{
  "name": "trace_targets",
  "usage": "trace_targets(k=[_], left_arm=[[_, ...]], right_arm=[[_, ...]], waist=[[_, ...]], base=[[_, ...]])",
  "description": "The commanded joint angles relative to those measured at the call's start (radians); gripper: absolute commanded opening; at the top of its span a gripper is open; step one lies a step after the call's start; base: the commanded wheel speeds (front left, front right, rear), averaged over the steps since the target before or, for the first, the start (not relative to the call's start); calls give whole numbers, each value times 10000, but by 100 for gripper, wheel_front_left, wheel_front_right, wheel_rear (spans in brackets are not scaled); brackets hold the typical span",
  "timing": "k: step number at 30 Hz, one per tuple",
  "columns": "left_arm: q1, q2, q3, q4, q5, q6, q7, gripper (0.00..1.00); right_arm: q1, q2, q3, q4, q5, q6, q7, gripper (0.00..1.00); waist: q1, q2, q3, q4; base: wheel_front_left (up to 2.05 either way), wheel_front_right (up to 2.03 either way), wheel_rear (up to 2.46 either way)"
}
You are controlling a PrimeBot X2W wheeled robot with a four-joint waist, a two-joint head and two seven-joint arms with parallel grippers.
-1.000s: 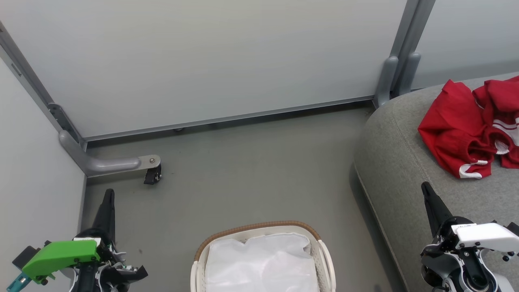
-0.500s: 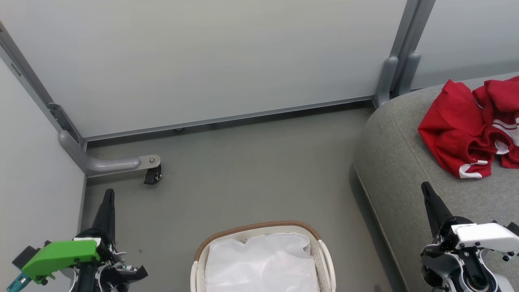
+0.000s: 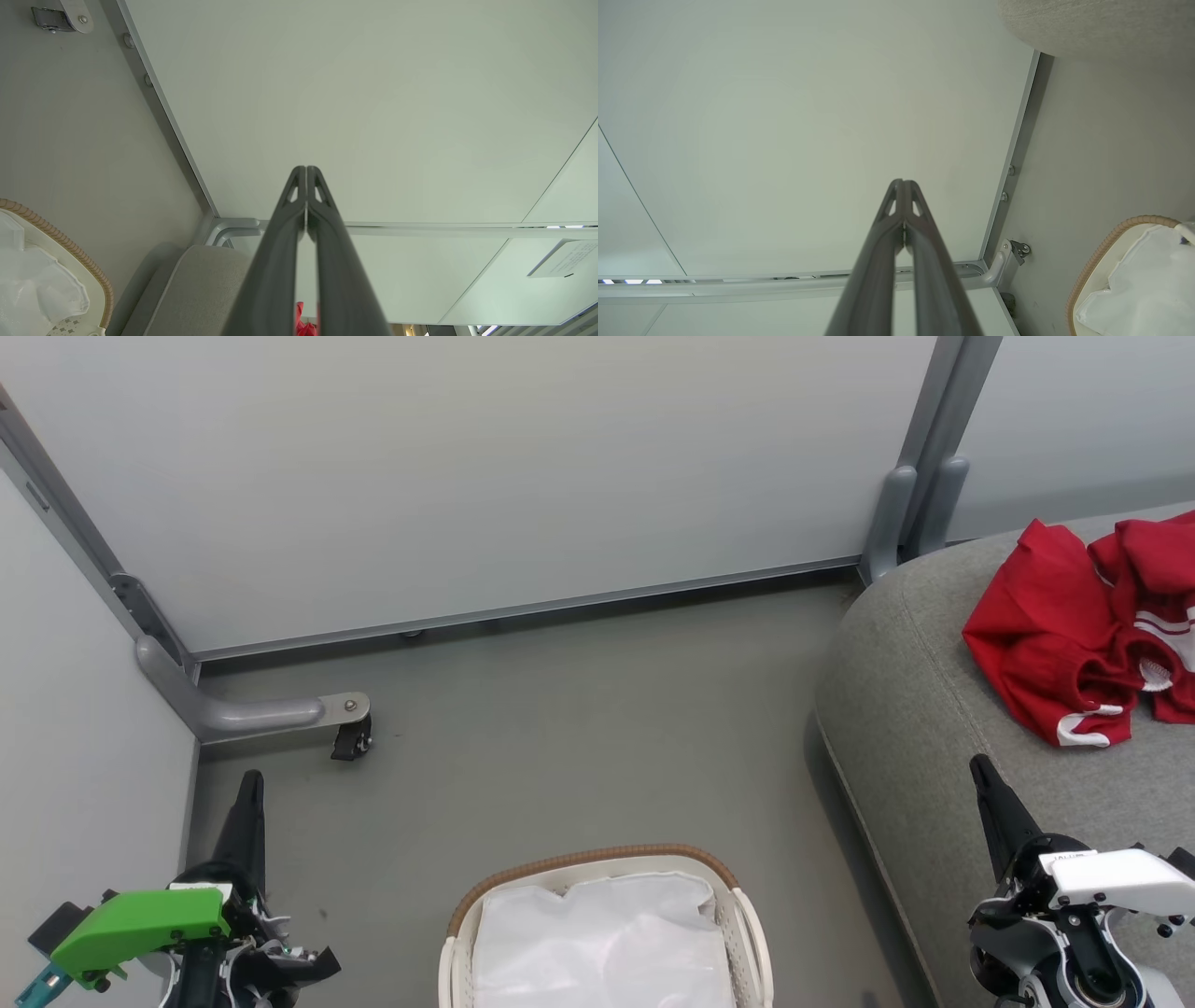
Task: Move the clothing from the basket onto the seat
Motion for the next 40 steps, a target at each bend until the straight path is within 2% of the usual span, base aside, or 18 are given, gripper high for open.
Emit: trace_targets(k=[1, 40], left_arm=[[-90, 48, 23, -18, -32, -42, 39, 0], [-90, 48, 22, -18, -32, -42, 37, 0]], right_arm=[[-85, -60, -17, -40, 32, 0, 29, 0], [-86, -60, -16, -40, 32, 0, 28, 0]], waist=[[0, 0, 0, 0], [0, 0, 0, 0]], base=[[0, 0, 0], [0, 0, 0]])
